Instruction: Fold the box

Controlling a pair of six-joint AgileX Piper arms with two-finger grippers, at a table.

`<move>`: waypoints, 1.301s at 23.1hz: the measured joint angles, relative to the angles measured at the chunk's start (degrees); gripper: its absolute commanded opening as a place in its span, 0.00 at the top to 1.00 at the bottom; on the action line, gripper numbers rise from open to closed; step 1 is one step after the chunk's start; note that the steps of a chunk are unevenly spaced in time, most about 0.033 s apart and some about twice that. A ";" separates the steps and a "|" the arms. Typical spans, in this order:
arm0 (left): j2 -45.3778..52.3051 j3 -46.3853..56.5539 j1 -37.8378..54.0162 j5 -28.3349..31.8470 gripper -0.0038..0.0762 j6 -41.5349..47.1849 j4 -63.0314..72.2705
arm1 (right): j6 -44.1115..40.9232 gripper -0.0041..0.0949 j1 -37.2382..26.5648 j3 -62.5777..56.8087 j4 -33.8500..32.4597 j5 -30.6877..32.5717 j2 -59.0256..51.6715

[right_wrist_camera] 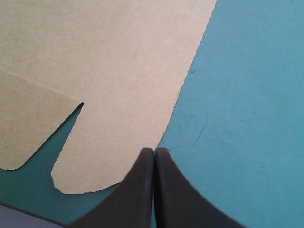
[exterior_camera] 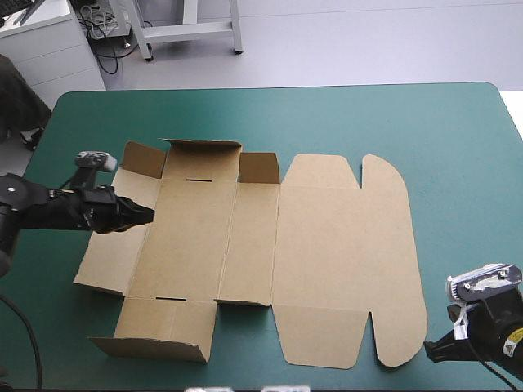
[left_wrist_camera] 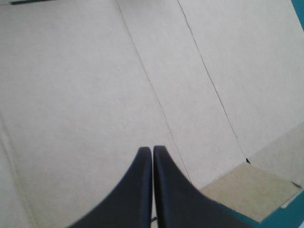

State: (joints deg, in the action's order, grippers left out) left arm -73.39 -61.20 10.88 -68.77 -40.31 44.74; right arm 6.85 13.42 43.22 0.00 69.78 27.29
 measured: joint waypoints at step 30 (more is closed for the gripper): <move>-19.90 -0.16 31.08 0.00 0.22 7.75 1.05 | 2.38 0.98 -0.05 -0.13 0.00 -2.41 0.00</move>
State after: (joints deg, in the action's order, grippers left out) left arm -93.29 -61.36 41.96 -68.76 -32.56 45.78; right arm 9.23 13.37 43.09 0.00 67.37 27.29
